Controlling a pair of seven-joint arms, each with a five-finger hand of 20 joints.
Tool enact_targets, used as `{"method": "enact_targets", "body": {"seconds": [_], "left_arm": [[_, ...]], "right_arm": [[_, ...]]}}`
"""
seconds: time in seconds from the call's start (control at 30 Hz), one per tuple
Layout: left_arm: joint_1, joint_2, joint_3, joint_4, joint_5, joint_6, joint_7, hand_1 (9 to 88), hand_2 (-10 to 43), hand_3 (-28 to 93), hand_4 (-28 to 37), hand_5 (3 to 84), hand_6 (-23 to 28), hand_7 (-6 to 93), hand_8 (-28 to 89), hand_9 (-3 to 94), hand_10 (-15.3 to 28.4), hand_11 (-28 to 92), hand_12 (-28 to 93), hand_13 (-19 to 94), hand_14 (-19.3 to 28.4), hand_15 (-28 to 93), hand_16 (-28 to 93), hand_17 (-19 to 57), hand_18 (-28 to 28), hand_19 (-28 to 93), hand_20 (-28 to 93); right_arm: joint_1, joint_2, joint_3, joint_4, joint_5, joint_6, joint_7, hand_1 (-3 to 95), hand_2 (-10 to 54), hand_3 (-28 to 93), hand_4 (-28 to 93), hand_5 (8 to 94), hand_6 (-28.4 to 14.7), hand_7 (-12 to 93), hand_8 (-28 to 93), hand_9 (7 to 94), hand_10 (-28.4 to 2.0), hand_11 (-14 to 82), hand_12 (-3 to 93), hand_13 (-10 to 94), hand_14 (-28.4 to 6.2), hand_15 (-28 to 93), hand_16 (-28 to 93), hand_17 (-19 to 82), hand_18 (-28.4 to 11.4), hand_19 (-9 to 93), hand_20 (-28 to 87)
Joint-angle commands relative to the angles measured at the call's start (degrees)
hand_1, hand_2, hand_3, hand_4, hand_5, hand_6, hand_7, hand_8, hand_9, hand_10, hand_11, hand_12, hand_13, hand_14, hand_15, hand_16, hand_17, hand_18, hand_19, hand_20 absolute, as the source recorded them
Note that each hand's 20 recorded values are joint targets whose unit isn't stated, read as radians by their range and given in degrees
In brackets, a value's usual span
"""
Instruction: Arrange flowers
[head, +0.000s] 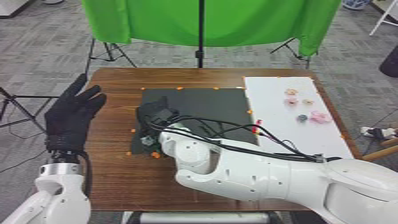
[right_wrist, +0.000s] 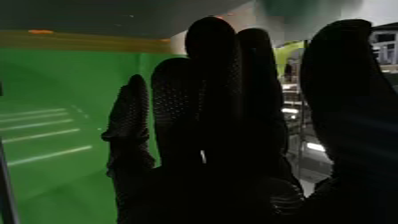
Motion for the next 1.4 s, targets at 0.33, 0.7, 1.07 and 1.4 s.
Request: {"method": "enact_targets", "body": {"seconds": [0.33,0.7,1.07,1.4], "left_arm": [[6.4,-6.96,-5.2,-0.85,3.32,-0.61,-6.0,23.7,6.3,84,-24.6,38.2,9.8,9.1,-8,36.2,21.0,28,11,24,28.2,61,-11,-8.1,27.3,58,6],[13.9,-7.96,-6.96,-2.23,1.26,0.89,-2.64,22.7,6.5,83,-25.9,38.0,9.6,9.1,-8,36.2,21.0,28,11,24,28.1,61,-11,-8.1,27.3,58,6],[14.9,-6.82,-6.69,-3.21,0.32,2.26,-0.9,22.3,6.5,84,-27.0,37.9,9.5,9.3,-8,36.1,21.0,28,11,24,28.2,61,-11,-8.1,27.2,58,6],[14.7,-4.03,-4.89,-3.26,-3.04,4.01,2.41,22.5,6.4,84,-26.4,37.9,9.5,9.3,-8,36.1,20.9,28,11,24,28.2,61,-11,-8.1,27.3,58,6]], "right_arm": [[-5.1,2.8,10.3,-4.2,-1.3,3.0,1.7,37.0,-9.5,66,-28,66.8,4.4,16,-14,74.6,-11.0,47.0,19.8,59,-9.9,80,21,14,-22.9,77,50],[-19.4,24.7,33.9,-21.1,6.4,6.9,7.7,32.8,-9.5,77,-28,62.4,1.1,16,-13,67.5,-13.9,38.4,17.0,55,-11.5,77,18,12,-23.1,76,49],[-35.7,41.7,50.7,-21.0,0.8,10.9,14.3,32.6,-9.5,79,-28,56.2,2.0,17,-14,58.8,-15.9,30.1,15.1,48,-13.4,76,15,11,-22.8,75,48],[-39.4,44.4,50.6,-16.8,0.7,5.3,14.8,31.6,-9.5,80,-28,52.8,3.0,18,-15,53.4,-16.2,27.0,14.9,43,-14.6,75,12,8,-22.8,73,47]]}}
